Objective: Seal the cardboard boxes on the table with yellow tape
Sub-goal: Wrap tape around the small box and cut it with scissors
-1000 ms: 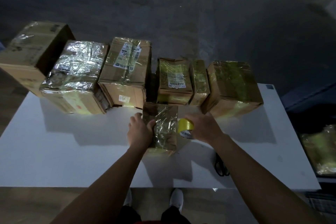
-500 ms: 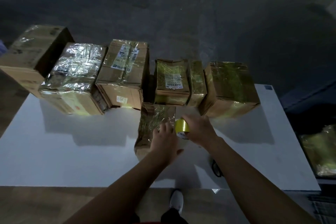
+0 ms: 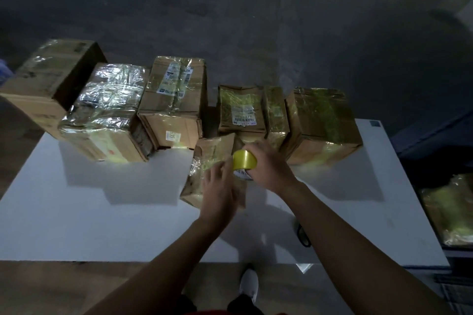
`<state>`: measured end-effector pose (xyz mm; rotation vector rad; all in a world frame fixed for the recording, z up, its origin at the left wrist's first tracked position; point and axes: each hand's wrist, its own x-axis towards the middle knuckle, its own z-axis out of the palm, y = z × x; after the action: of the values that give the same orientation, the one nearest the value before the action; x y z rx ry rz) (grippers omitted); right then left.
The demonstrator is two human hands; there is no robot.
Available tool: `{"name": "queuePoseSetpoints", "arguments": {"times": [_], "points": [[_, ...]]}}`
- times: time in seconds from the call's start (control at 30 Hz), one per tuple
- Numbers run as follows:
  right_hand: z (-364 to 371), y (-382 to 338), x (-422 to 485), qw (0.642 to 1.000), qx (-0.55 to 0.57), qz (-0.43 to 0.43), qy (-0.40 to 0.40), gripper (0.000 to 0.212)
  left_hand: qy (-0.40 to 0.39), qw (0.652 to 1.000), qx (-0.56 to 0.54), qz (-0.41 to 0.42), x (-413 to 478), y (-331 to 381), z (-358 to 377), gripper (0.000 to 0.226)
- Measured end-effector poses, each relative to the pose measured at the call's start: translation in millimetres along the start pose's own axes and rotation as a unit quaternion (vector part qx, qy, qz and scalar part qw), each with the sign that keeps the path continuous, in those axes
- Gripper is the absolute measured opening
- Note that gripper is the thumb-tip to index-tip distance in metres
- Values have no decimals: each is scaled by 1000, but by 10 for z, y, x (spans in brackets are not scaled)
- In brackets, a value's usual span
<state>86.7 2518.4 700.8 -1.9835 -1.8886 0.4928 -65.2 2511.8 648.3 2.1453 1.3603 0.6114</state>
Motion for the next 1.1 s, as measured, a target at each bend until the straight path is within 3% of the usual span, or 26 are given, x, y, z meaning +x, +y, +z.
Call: {"name": "queuePoseSetpoints", "arguments": {"times": [0.13,0.43,0.77,0.9,1.1], "points": [[21,-168,137,999,0,-20,32,56,-7,999,-31,-42,73,35,-181,76],[59,-408,234,996,2,-89,-7,41,-10,981,-116,-153,45,-89,-322,63],[14,-294,253,995,13,-93,-33,49,-168,973,-72,-138,280,-256,-471,70],[67,-346,275,995,29,-92,-24,51,-119,976,-92,-157,320,-312,-512,58],[90,-334,178,995,34,-91,10,58,-78,979,-154,-112,253,-322,-575,38]]}}
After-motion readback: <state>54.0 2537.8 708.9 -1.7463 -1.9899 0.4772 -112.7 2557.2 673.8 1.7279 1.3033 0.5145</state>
